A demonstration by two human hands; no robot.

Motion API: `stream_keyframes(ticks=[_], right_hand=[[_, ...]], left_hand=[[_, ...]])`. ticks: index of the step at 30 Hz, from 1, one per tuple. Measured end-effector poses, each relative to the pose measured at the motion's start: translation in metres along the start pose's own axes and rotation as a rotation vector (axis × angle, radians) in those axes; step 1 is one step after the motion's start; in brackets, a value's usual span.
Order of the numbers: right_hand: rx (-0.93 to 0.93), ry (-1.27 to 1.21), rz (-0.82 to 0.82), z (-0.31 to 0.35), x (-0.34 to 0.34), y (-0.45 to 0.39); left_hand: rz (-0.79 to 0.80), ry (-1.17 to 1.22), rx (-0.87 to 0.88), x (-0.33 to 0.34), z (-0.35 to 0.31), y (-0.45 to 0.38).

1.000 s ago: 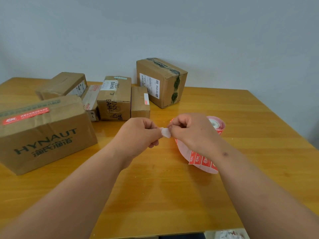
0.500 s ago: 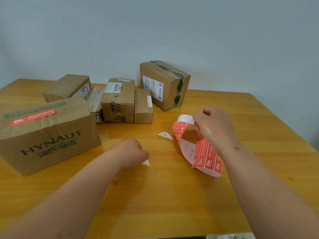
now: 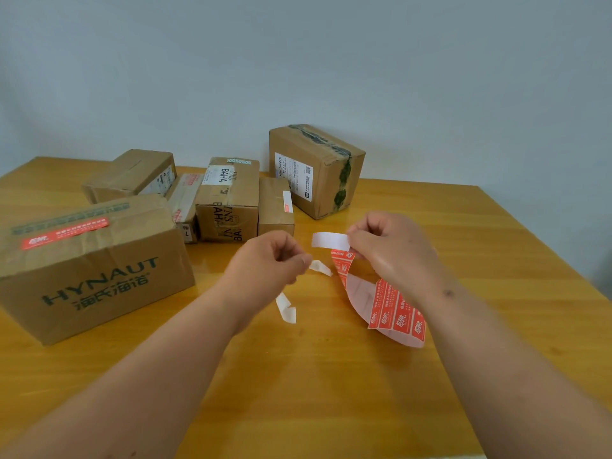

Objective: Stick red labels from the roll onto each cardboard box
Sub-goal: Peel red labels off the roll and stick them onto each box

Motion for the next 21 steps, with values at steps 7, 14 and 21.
stream_keyframes(ticks=[7, 14, 21], right_hand=[[-0.218, -0.017, 0.102, 0.023, 0.027, 0.003], [-0.221, -0.110, 0.390, 0.025, 0.041, 0.004], [-0.138, -0.075, 0.152, 0.022, 0.049, -0.020]], left_hand=[[0.084, 0.311, -0.087, 0.000, -0.007, -0.002], [0.064, 0.435, -0.205, -0.013, 0.010, -0.004], [0.038, 0.389, -0.189, -0.033, 0.011, -0.008]])
Point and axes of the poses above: each hand's wrist, its own y-axis away from the middle knuckle, its own x-axis out of the palm, z = x × y, the point moved 7 cm from there along -y, towards the middle knuckle, and after that the axes turned 4 degrees about -y, right-handed, at the moved point
